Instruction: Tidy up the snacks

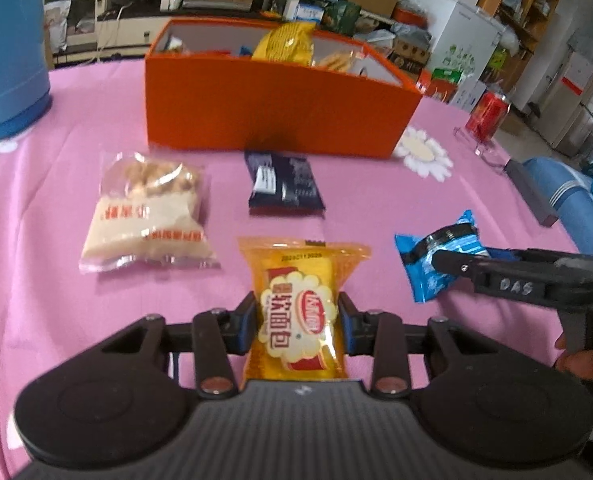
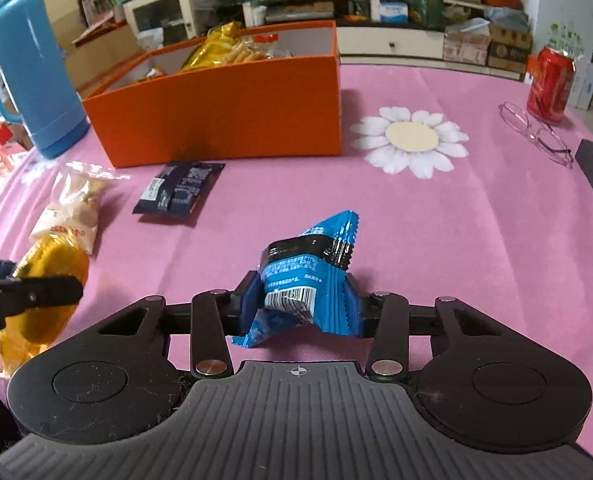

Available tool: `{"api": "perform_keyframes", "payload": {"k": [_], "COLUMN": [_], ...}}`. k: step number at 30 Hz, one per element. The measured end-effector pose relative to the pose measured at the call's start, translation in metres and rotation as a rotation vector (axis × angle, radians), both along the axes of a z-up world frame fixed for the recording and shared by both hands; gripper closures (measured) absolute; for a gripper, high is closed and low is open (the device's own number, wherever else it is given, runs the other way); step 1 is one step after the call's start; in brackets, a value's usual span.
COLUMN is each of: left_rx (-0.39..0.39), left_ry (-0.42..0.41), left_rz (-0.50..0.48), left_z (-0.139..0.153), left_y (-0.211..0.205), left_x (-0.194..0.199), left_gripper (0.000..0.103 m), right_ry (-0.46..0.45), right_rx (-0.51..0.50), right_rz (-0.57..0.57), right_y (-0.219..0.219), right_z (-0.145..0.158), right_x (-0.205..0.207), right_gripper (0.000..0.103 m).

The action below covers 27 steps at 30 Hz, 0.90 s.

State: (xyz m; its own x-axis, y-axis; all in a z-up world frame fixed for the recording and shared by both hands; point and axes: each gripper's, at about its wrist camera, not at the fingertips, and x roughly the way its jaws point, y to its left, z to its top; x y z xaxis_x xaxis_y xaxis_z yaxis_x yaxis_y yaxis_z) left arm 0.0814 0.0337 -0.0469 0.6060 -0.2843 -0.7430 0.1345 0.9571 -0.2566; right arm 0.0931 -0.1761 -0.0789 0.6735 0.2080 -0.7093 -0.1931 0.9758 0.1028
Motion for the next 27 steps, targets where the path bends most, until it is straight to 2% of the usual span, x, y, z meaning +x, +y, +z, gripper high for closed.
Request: {"api": "perform_keyframes", "payload": {"k": [2, 4, 8, 11, 14, 16, 23, 24, 25, 27], "left_rx": [0.008, 0.009, -0.006, 0.003, 0.029, 0.056, 0.089, 0.097, 0.103, 0.114], "left_ry": [0.022, 0.029, 0.037, 0.034, 0.036, 0.046, 0.046, 0.044, 0.041, 0.022], "left_rz": [0.005, 0.011, 0.031, 0.036, 0.031, 0.029, 0.021, 0.022, 0.024, 0.03], "left_z": [-0.006, -0.01, -0.011, -0.008, -0.007, -0.011, -0.018, -0.017, -0.016, -0.012], "left_y": [0.002, 0.004, 0.009, 0.008, 0.009, 0.008, 0.005, 0.004, 0.003, 0.003], "left_x": [0.0, -0.001, 0.005, 0.003, 0.0, 0.0, 0.001, 0.001, 0.0, -0.002], "left_gripper": [0.068, 0.068, 0.068, 0.067, 0.066, 0.066, 0.066, 0.061, 0.053, 0.046], "right_ry": [0.036, 0.058, -0.034, -0.054, 0.01, 0.057, 0.133, 0.131, 0.111, 0.054], "right_rx": [0.026, 0.041, -0.006, -0.007, 0.051, 0.107, 0.233, 0.232, 0.205, 0.133], "right_rz": [-0.007, 0.001, 0.069, 0.127, 0.19, 0.215, 0.195, 0.194, 0.18, 0.162], "right_y": [-0.005, -0.012, -0.019, -0.017, -0.012, -0.011, -0.013, -0.011, -0.008, -0.001], "right_z": [-0.003, -0.002, 0.015, 0.014, 0.0, -0.008, -0.014, -0.014, -0.011, -0.005], "right_x": [0.001, -0.005, -0.014, 0.012, 0.04, 0.045, -0.011, -0.018, -0.022, -0.023], "right_gripper": [0.057, 0.04, 0.02, 0.021, 0.027, 0.027, 0.025, 0.025, 0.025, 0.023]}}
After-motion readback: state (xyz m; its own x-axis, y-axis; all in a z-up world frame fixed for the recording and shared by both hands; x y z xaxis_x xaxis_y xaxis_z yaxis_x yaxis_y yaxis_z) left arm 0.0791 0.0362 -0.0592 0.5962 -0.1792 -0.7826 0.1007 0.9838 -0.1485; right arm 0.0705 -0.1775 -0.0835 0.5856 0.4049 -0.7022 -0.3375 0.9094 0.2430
